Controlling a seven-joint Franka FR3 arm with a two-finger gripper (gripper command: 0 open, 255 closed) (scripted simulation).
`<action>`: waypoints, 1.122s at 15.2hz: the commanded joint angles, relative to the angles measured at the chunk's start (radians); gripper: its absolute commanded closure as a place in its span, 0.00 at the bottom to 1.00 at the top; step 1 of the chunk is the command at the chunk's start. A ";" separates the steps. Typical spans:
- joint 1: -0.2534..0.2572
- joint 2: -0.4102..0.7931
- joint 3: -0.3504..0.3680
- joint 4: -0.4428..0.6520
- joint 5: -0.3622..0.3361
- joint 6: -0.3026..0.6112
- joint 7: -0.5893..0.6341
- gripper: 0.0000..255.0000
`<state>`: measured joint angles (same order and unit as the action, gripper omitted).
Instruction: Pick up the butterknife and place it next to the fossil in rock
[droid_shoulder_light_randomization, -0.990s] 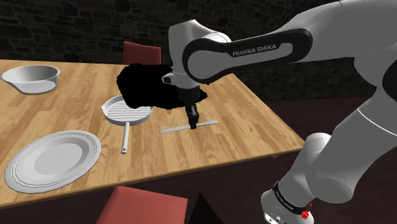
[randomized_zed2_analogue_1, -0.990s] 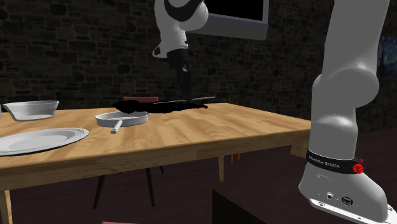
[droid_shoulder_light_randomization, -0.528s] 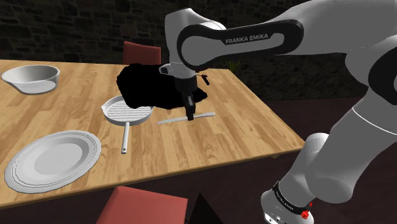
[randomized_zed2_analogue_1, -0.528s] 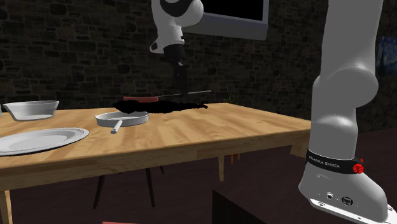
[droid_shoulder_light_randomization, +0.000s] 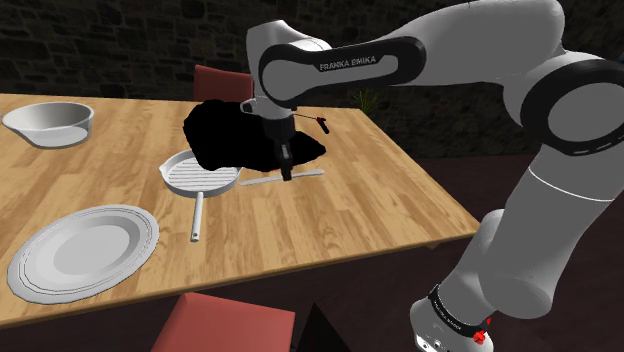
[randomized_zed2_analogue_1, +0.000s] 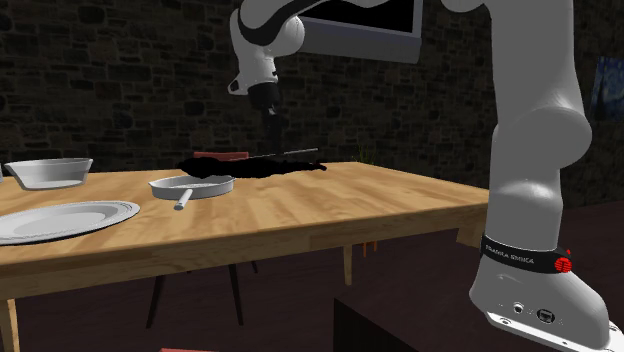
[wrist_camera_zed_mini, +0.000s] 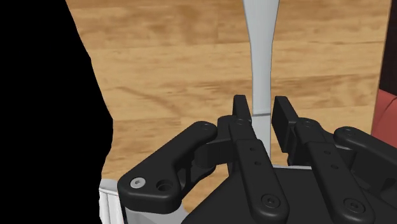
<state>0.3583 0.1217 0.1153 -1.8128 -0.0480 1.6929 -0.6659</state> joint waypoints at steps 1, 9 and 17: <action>0.000 0.005 0.000 -0.018 -0.001 0.024 0.001 1.00; 0.000 0.035 -0.001 -0.090 -0.005 0.124 0.007 1.00; 0.001 0.076 -0.002 -0.146 -0.012 0.222 0.014 1.00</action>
<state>0.3604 0.1910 0.1146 -1.9537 -0.0582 1.9021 -0.6508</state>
